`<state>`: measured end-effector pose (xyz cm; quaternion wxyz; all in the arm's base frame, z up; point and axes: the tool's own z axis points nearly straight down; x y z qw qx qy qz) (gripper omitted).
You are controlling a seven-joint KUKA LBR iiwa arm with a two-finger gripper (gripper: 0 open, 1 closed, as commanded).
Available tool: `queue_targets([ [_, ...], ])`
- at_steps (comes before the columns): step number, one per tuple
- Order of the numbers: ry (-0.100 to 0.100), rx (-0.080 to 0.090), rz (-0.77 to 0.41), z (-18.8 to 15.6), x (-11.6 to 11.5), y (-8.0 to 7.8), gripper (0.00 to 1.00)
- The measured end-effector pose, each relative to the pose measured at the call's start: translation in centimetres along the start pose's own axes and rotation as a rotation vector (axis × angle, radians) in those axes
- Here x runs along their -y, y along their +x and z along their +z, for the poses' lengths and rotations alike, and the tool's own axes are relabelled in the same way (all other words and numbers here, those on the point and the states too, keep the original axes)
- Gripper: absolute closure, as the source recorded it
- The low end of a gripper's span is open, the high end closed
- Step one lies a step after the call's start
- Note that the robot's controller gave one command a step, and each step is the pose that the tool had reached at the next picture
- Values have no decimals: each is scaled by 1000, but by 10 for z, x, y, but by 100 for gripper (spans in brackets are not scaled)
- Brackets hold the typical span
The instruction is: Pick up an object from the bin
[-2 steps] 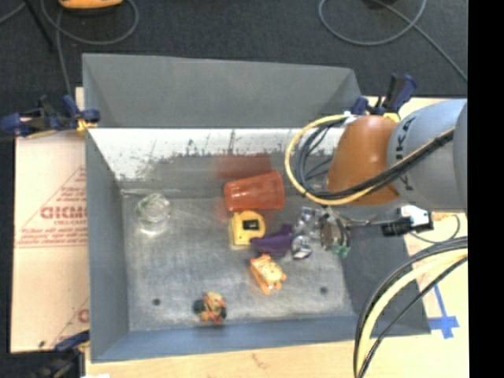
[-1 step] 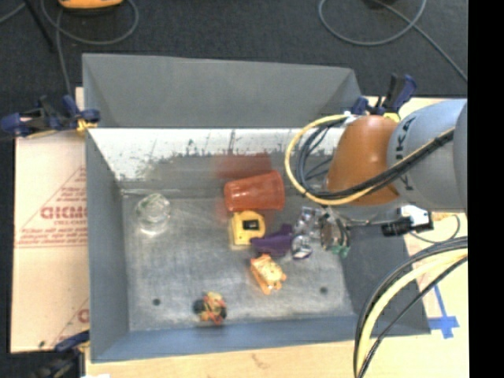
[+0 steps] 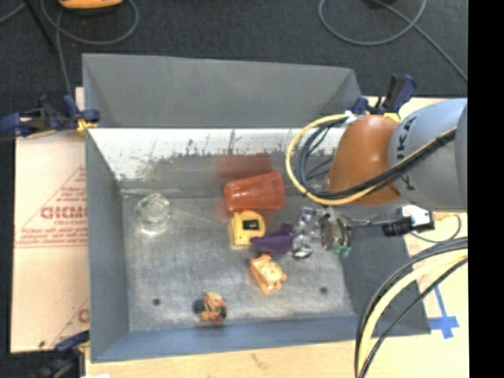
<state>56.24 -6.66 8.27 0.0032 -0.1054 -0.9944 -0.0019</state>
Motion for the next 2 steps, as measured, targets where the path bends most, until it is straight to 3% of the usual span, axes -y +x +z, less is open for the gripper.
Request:
queue_targets([
  [2,2,13,-1,-28,1,-1,100],
])
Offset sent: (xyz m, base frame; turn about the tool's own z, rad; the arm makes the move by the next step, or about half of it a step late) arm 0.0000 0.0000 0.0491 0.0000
